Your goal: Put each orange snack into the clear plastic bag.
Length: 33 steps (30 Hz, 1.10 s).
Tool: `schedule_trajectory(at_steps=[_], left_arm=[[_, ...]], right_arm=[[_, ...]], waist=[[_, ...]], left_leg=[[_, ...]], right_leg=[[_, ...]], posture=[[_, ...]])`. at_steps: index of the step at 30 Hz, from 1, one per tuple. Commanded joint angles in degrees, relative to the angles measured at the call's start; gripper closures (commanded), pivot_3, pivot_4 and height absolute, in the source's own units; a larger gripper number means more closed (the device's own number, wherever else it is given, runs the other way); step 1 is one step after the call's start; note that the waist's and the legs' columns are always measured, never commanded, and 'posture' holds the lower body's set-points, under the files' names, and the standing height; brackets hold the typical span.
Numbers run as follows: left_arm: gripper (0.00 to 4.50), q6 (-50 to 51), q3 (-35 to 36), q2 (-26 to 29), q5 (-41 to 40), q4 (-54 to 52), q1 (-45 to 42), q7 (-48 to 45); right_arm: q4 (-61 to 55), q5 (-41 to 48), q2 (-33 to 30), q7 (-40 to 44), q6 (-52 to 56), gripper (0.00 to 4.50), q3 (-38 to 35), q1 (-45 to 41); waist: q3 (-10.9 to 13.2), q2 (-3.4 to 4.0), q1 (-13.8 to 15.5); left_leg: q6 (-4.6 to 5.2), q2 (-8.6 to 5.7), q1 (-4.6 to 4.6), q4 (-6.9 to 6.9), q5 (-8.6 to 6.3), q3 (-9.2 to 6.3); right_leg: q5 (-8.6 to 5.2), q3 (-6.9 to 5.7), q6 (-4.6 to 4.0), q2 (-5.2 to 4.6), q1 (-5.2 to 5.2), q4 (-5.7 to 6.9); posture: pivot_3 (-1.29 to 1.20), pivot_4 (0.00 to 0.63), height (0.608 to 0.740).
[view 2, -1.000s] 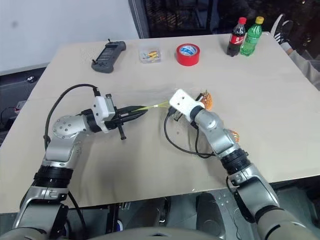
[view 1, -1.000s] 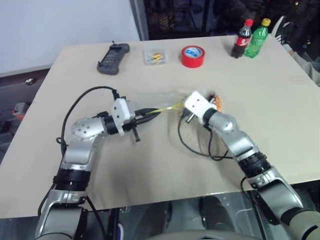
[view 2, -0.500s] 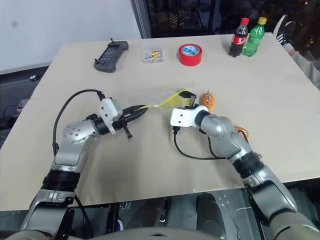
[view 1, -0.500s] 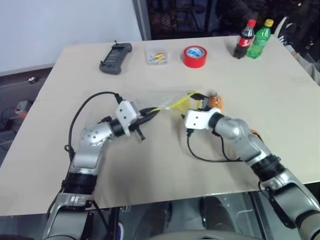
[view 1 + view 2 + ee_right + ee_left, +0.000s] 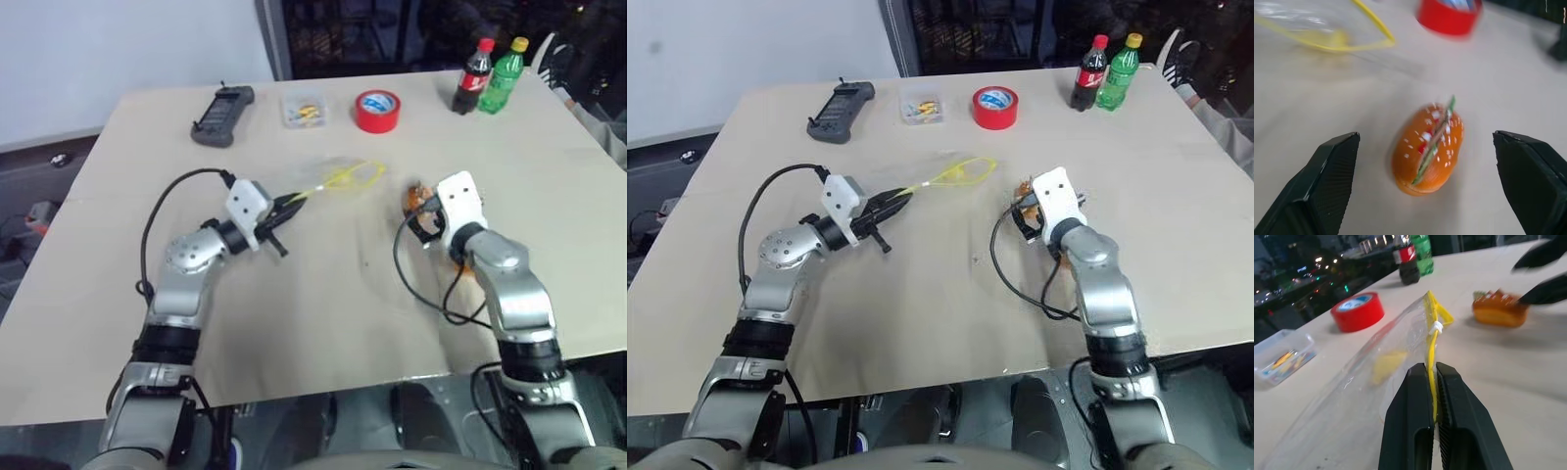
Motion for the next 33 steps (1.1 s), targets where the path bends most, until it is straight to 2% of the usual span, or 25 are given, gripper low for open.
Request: schedule_trajectory(at_steps=[1, 4, 11, 14, 19, 23, 33], left_arm=[[4.5, 0.5, 1.62, 0.93, -1.54, -3.96, 0.55, -0.6], [4.5, 1.21, 2.07, 1.26, -1.79, -5.16, 0.72, -0.41], [4.5, 2.52, 2.81, 1.56, -1.9, -7.52, 2.07, 0.28], [4.5, 3.1, 2.72, 1.59, -1.91, -7.81, 1.77, 0.28], [4.5, 3.5, 2.16, 1.79, -2.05, -7.1, 0.36, -0.88], [4.5, 3.84, 1.83, 1.91, -2.63, -8.57, 1.08, -1.9], [4.5, 3.32, 0.38, 2.3, -3.31, -15.12, 7.28, -4.74]], right_arm=[[5.08, 2.68, 1.57, -2.86, 0.16, 0.04, -3.2, -3.6], [8.74, 3.68, 1.52, -3.21, -1.28, 0.04, -3.24, -5.65], [8.91, 6.77, 0.37, -2.64, -4.35, 3.18, -3.93, -5.49], [3.7, 8.42, -1.22, 0.15, -3.57, 4.21, -2.74, -3.84], [-12.17, 15.73, -6.39, 9.02, 3.51, 4.21, -0.86, 0.93], [-17.09, 18.52, -9.26, 11.57, 7.33, 4.21, 1.54, 1.57], [-9.48, 17.99, -11.81, 14.96, 4.61, 4.21, 8.72, -3.25]], waist=[[0.0, 0.0, 0.03], [0.0, 0.01, 0.02], [0.0, 0.01, -0.05], [0.01, 0.01, -0.05], [0.01, 0.02, 0.1], [0.01, 0.01, -0.08], [0.01, 0.01, 0.13]], left_leg=[[-0.01, 0.0, -0.01, 0.0, 0.01, -0.01], [-0.06, -0.01, -0.02, 0.0, 0.03, 0.01], [-0.05, -0.02, -0.02, 0.0, 0.03, 0.03], [-0.04, -0.01, -0.02, 0.0, 0.03, 0.03], [0.06, -0.02, -0.08, 0.0, -0.04, -0.01], [0.1, -0.01, -0.03, 0.0, -0.06, 0.03], [0.1, 0.01, -0.04, 0.01, -0.06, 0.05]], right_leg=[[0.0, 0.0, 0.0, 0.0, -0.01, 0.01], [0.0, 0.01, 0.0, -0.01, -0.01, 0.0], [0.0, 0.02, 0.0, -0.01, -0.02, 0.0], [0.0, 0.02, 0.0, 0.0, -0.02, 0.02], [-0.01, 0.0, 0.01, -0.02, -0.03, -0.05], [0.0, 0.01, 0.01, -0.02, -0.02, -0.06], [0.0, 0.02, 0.01, -0.02, -0.02, -0.04]], posture=[[0.0, 0.15, 0.74], [0.0, 0.15, 0.74], [0.0, 0.15, 0.74], [0.0, 0.15, 0.74], [0.0, 0.15, 0.74], [0.0, 0.15, 0.74], [0.0, 0.15, 0.74]])
